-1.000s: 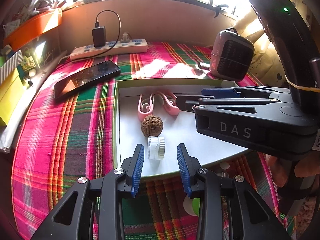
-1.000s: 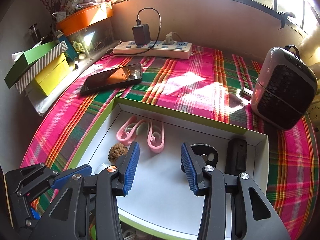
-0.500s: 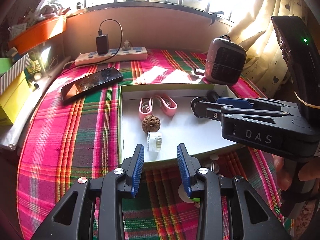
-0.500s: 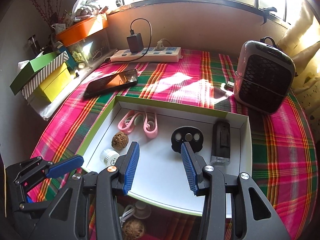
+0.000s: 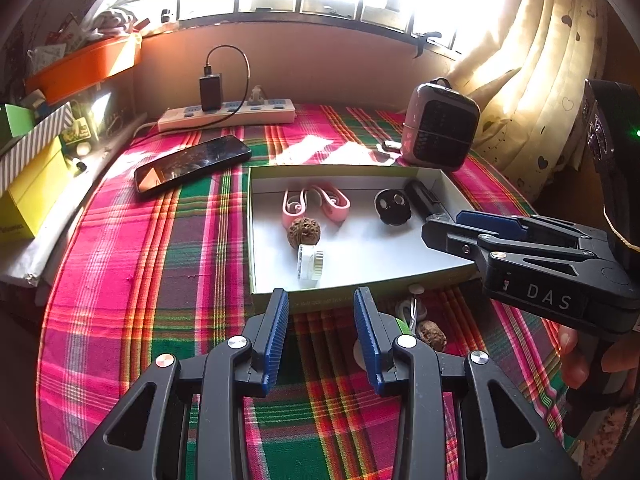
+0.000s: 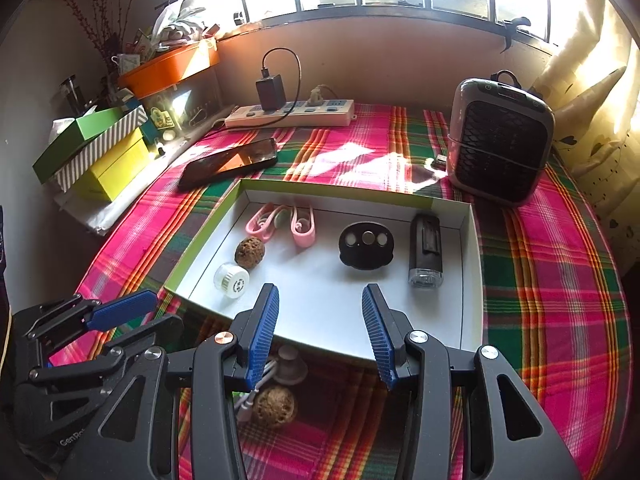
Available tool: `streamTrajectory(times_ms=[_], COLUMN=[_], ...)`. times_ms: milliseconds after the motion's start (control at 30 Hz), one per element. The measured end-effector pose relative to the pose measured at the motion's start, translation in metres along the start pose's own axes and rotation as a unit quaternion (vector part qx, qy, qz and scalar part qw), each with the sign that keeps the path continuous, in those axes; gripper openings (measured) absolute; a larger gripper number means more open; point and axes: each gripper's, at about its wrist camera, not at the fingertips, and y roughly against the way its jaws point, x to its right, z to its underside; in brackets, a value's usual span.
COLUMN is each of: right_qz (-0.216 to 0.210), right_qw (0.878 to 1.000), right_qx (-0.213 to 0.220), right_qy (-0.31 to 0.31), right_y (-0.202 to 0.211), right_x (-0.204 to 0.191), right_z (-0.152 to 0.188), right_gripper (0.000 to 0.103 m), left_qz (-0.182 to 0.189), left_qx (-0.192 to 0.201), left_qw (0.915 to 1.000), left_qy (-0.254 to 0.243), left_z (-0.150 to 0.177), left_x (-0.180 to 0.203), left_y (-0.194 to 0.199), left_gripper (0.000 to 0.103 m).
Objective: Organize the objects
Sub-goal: 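Withdraw both grippers from the box toward the remaining pile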
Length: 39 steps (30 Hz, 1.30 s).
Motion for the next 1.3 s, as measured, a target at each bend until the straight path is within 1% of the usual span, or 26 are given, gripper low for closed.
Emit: streamTrajectory(times_ms=[167, 300, 467, 633, 1000, 1133, 1300], right_qz=[0.001, -0.003, 0.011, 0.002, -0.013, -0.011, -0.005], right_qw=[1.0, 1.0, 1.0, 1.0, 0.999, 0.999, 0.999], right_qx=[0.006, 0.001, 0.006, -0.001, -0.022, -0.03, -0.028], right_qy=[-0.002, -0.007, 0.014, 0.026, 0.03, 0.037, 0.04], right_y=[0.009, 0.012, 0.017, 0.014, -0.001, -0.007, -0.008], right_x=[0.0, 0.0, -0.007, -0.013, -0.018, -0.021, -0.022], right_z=[0.014, 0.027, 0.043, 0.055, 0.062, 0.065, 0.064], right_gripper=[0.045, 0.045, 0.045, 0.045, 0.045, 0.045, 0.045], left_qz=[0.008, 0.011, 0.016, 0.021, 0.03, 0.031, 0.032], left_qx=[-0.006, -0.01, -0.013, -0.024, -0.033, -0.036, -0.037], left_qw=[0.9999, 0.9998, 0.9997, 0.9994, 0.9988, 0.9987, 0.9986], left_qy=[0.006, 0.009, 0.015, 0.016, 0.017, 0.02, 0.022], left_z=[0.009, 0.015, 0.02, 0.027, 0.03, 0.031, 0.03], left_x=[-0.003, -0.005, -0.008, -0.008, -0.009, -0.01, -0.012], left_y=[0.001, 0.001, 0.001, -0.003, -0.009, -0.011, -0.013], left_gripper=[0.032, 0.032, 0.032, 0.032, 0.032, 0.032, 0.032])
